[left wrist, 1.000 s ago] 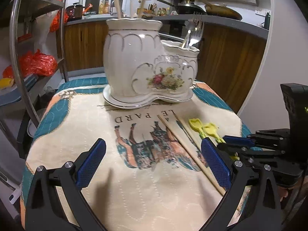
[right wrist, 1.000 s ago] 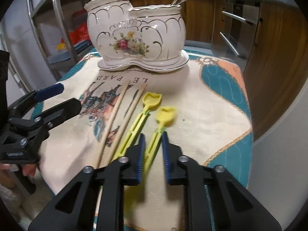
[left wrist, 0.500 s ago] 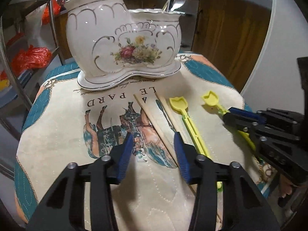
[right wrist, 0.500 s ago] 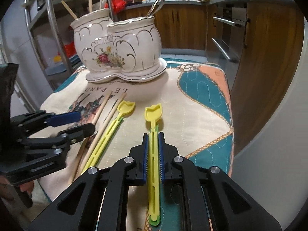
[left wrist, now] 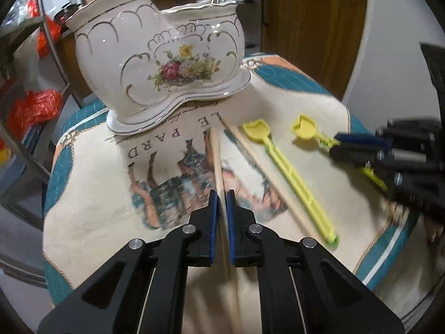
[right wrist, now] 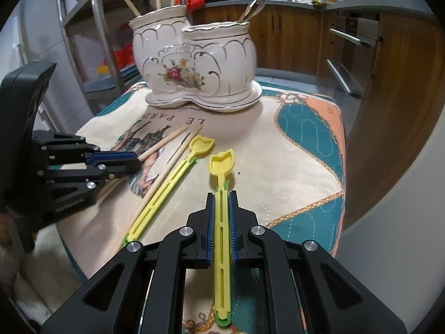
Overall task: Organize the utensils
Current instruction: 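Lift the chopstick with the left tool while the right tool lifts the yellow spoon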
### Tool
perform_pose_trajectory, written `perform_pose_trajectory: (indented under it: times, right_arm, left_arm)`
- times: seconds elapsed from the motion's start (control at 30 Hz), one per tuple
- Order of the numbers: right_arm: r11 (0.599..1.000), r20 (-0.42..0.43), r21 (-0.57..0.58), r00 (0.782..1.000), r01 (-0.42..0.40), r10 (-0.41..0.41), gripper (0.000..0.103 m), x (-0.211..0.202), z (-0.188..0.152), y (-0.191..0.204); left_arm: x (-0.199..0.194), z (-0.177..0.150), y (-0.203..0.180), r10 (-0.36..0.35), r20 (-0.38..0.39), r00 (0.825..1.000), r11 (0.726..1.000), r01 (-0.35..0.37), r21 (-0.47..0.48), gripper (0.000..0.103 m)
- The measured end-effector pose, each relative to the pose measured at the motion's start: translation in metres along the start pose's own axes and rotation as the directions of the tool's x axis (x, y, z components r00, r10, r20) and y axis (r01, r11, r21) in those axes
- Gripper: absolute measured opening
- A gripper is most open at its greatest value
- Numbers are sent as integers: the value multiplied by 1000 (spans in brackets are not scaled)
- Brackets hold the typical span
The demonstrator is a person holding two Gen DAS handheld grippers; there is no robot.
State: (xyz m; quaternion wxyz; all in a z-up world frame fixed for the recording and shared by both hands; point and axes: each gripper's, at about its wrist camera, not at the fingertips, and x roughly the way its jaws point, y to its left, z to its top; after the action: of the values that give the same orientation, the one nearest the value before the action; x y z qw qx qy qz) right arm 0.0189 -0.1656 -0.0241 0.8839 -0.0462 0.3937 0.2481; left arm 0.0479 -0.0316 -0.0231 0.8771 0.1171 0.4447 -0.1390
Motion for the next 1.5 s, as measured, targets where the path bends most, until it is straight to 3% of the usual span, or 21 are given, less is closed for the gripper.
perform_pose_trajectory:
  times: [0.27,0.43,0.87,1.0,1.1,1.33,1.5]
  right_arm:
    - [999,-55,-34,998,-16,14,12,5,-2,1]
    - [999,-56,-32,998,-16,14,16,5,-2,1]
    - [996,-48,-86,998,35,-39,14,8,1,7]
    - [996,-40,-79,998,37,-40,11,9,1,7]
    - [997,-16,-63,999,43,-44,11,6,2,4]
    - [1000,99,10,995,7,-8,11,-12,10,-4]
    - [999,183,51,983,-8,-1,11,-22,25,-9]
  left_arm:
    - [-6,-7,14,-25,-27,999,1000,25,3,6]
    - [-3,-3,17,-32,-19,999,999,31,-20,8]
    - [3,0,20,-40,8,999,997,40,-66,14]
    - [3,-1,18,-31,27,999,998,33,-58,13]
    - [2,-3,18,-33,46,998,999,35,-40,6]
    - [-20,-9,36,-33,177,984,998,41,-43,6]
    - [-54,-11,61,-30,323,946,996,56,-71,6]
